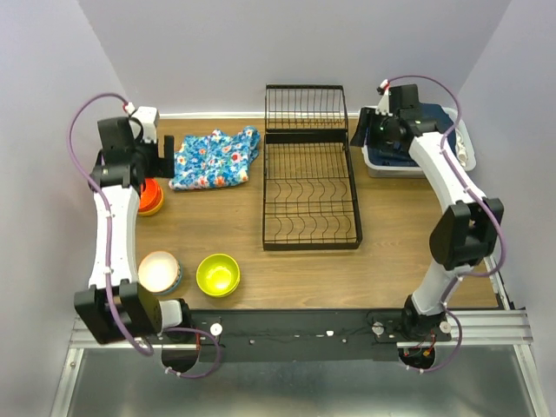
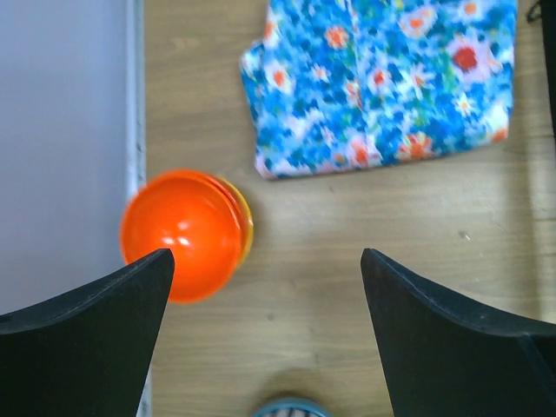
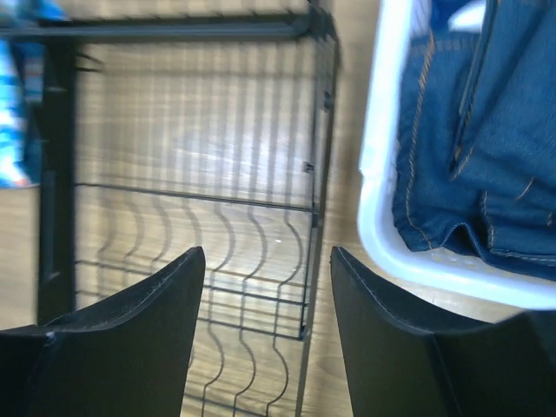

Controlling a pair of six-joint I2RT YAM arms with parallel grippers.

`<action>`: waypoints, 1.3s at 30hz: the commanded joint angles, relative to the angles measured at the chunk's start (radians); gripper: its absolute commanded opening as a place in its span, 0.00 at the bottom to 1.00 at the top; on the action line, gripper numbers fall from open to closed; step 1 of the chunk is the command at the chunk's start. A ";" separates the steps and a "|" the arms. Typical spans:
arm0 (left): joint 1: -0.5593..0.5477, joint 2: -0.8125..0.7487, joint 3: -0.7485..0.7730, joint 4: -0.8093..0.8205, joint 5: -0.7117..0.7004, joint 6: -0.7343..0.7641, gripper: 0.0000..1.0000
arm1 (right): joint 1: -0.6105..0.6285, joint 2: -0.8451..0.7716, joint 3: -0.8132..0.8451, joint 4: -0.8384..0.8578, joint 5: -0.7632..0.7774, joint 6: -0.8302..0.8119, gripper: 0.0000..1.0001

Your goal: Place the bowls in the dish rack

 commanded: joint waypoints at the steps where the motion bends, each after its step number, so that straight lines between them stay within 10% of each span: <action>1: 0.007 0.142 0.173 -0.140 -0.025 0.192 0.91 | 0.001 -0.080 -0.085 0.056 -0.118 -0.081 0.68; 9: 0.006 0.333 0.331 -0.396 0.022 0.510 0.52 | 0.003 -0.158 -0.288 0.170 -0.273 -0.130 0.67; 15: 0.018 0.264 0.158 -0.307 0.073 0.789 0.57 | 0.003 -0.130 -0.251 0.144 -0.396 -0.244 0.68; 39: -0.014 0.155 -0.035 -0.300 -0.050 0.814 0.61 | 0.003 -0.112 -0.272 0.152 -0.470 -0.290 0.73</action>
